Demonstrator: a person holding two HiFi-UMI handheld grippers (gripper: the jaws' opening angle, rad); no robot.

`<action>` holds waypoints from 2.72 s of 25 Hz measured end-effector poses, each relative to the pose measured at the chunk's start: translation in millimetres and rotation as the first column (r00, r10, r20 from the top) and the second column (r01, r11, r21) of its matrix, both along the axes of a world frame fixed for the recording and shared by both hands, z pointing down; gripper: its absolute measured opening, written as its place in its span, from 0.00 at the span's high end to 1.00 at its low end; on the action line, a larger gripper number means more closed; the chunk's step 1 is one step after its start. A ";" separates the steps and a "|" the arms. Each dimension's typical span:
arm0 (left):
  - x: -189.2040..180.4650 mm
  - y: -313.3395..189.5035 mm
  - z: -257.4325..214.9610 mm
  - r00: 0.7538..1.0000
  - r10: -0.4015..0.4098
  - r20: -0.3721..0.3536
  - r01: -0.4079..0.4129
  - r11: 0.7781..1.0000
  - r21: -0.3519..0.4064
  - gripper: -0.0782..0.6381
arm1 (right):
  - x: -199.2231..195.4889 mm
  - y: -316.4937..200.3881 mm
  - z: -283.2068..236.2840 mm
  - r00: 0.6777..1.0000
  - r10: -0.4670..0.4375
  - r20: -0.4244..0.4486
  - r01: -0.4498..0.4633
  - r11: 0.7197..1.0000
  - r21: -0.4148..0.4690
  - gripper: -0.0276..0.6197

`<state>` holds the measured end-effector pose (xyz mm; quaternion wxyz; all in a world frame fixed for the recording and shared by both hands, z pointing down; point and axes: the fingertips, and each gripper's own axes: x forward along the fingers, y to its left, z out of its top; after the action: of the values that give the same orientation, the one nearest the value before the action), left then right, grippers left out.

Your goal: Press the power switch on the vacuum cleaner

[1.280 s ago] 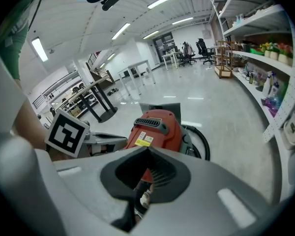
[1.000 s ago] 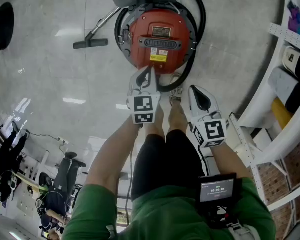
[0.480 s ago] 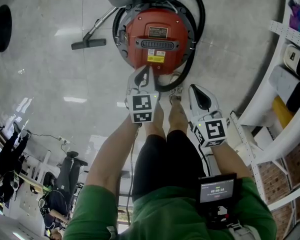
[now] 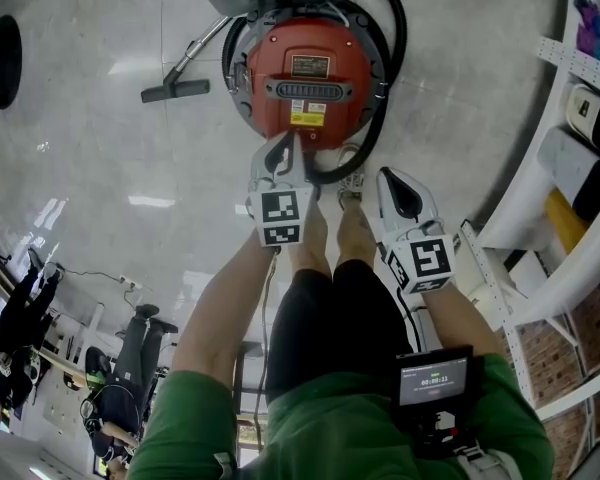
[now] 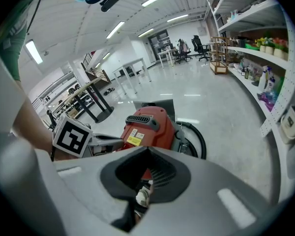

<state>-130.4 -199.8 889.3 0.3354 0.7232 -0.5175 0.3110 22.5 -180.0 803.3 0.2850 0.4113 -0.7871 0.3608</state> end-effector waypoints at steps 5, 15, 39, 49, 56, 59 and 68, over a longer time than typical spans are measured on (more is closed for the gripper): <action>0.2 0.4 -0.3 1.000 0.006 -0.001 -0.006 1.000 0.001 0.88 | 2.0 0.3 -1.0 1.000 0.004 -0.004 -0.004 1.000 -0.003 0.96; -2.5 1.4 8.3 0.999 0.038 0.029 -0.038 0.999 -0.016 0.88 | 1.0 3.8 -2.7 1.000 0.009 -0.004 -0.009 1.000 -0.006 0.96; -40.8 -17.2 -123.7 0.994 -0.100 0.054 0.092 0.986 0.138 0.88 | 15.7 -28.1 -126.3 1.000 0.018 0.015 -0.020 0.985 0.171 0.95; -32.6 -1.0 -259.9 0.992 -0.123 -0.011 0.121 0.946 0.301 0.88 | 35.7 -41.5 -230.3 0.998 0.044 0.038 -0.054 0.950 0.307 0.95; -35.1 0.1 -337.0 0.989 -0.138 -0.044 0.144 0.904 0.403 0.88 | 45.3 -39.1 -293.0 0.995 0.069 0.067 -0.090 0.921 0.380 0.95; -33.3 6.0 -365.8 0.985 -0.156 -0.080 0.175 0.886 0.429 0.88 | 49.1 -35.9 -321.1 0.992 0.080 0.094 -0.112 0.906 0.409 0.95; -4.3 28.0 -464.7 0.985 -0.118 -0.128 0.170 0.816 0.553 0.88 | 67.8 -17.9 -408.2 0.984 0.071 0.164 -0.148 0.838 0.526 0.95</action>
<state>-134.8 -171.8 424.6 0.1530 0.7613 -0.6240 0.0868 90.3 -197.9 395.2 0.0828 0.4929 -0.8493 0.1698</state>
